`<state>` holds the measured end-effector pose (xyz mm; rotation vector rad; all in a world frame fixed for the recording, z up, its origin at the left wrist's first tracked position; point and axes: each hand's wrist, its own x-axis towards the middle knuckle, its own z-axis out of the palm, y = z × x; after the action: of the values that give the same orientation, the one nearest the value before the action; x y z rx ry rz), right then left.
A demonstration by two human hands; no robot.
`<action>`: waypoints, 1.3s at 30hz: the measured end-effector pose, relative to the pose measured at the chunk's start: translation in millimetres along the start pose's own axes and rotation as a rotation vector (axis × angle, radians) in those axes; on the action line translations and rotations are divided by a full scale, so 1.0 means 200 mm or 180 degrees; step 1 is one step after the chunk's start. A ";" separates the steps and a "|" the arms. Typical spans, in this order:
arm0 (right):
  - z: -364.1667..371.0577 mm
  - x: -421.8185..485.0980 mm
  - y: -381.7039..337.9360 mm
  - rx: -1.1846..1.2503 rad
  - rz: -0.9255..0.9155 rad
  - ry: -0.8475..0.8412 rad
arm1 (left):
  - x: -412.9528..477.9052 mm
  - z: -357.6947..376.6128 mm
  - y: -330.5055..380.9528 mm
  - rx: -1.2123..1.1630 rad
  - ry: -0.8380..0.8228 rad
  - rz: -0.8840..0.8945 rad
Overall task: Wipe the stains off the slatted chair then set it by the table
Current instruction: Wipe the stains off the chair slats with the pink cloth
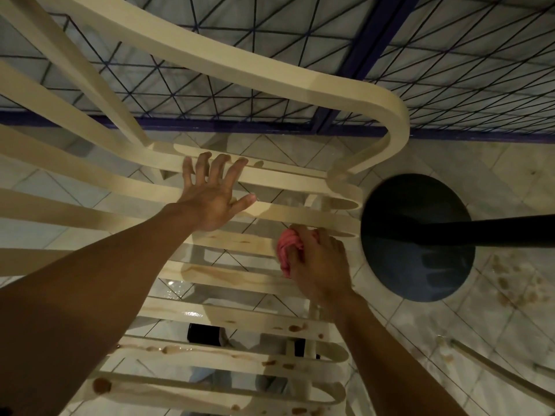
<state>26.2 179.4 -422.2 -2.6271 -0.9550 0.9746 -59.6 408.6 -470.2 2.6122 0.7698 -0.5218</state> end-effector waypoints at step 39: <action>0.27 0.14 -0.57 -0.0202 -0.0466 -0.0268 | -0.07 -0.11 -0.49 0.0494 -0.0183 0.0097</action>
<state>-50.4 282.7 -434.8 -2.5409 -1.1981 1.0423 -122.0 488.7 -467.9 2.7324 0.6958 -0.6694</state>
